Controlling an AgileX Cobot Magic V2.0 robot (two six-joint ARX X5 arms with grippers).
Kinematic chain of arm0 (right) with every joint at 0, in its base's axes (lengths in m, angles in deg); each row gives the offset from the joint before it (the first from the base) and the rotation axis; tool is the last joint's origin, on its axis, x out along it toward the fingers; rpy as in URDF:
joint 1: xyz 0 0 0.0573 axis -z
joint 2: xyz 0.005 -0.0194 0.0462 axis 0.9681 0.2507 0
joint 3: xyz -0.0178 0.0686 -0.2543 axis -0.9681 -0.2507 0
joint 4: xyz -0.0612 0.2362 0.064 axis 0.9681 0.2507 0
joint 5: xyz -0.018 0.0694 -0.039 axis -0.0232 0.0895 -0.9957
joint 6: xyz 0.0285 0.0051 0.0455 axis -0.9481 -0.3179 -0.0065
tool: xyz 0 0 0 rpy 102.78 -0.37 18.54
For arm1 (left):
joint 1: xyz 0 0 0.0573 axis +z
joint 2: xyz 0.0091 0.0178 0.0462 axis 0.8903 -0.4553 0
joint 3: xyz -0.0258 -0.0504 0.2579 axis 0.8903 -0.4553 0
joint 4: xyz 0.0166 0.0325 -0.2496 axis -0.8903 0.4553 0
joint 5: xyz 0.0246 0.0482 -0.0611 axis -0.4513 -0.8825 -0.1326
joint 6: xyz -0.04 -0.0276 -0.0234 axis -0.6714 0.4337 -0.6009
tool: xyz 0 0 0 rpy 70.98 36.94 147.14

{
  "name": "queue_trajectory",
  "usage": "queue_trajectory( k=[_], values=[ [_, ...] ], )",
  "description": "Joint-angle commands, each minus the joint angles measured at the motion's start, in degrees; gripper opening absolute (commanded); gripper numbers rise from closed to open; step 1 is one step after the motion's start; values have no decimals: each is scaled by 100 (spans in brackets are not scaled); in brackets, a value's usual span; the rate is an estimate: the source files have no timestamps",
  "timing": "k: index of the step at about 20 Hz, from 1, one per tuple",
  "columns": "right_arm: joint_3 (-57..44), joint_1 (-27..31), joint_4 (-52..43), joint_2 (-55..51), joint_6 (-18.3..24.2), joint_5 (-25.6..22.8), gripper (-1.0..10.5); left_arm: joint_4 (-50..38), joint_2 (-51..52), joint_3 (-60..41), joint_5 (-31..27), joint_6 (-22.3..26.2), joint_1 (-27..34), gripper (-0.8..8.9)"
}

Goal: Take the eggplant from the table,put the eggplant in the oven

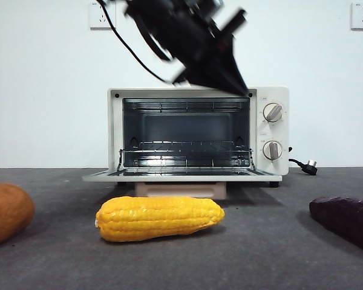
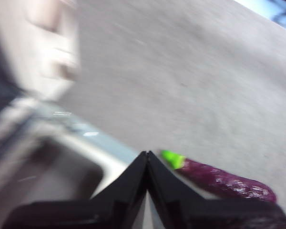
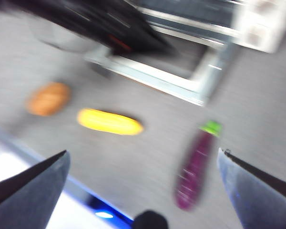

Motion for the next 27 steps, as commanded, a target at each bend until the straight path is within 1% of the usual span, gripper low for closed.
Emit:
queue_trajectory(
  k=[1,3,7,10,11,13,15,16,18,21,22,23,24,26,27],
  values=[
    [17,-7,138,85,26,-341,536,186,468,87,-81,87,354,-6],
    [17,-7,219,181,9,-407,536,407,990,87,-162,87,719,-6],
    [17,-9,271,439,-22,-407,536,975,2074,87,-162,146,1633,-6],
    [17,-9,328,621,-26,-409,536,1572,2785,87,-142,328,2365,-6],
    [17,-9,334,669,-26,-409,535,1784,2997,87,-57,404,2605,-6],
    [15,-11,341,765,-103,-407,535,2127,3364,66,372,455,3025,-6],
    [4,-74,343,866,-111,-407,535,2253,3705,-33,664,455,3314,-6],
    [-2,-120,343,929,-114,-413,535,2227,3901,-197,719,455,3405,-6],
    [-55,-164,348,1019,-116,-415,535,1998,4332,-844,855,452,3488,-6],
    [-234,-271,326,1086,-120,-437,535,1746,5036,-2264,1023,446,3620,-6],
    [-369,-286,278,1084,-129,-444,535,1506,5294,-2761,1110,330,3650,-6],
    [-553,-304,249,1084,-129,-457,535,1292,5549,-3193,1235,219,3687,-6],
    [-782,-304,212,1084,-131,-457,534,1204,5783,-3536,1368,210,3735,-6],
    [-1362,-306,-90,1084,-186,-455,534,1189,6157,-3969,1408,212,3764,-6],
    [-1670,-306,-343,1084,-310,-455,535,1217,6308,-4072,1412,212,3764,-6]
  ],
)
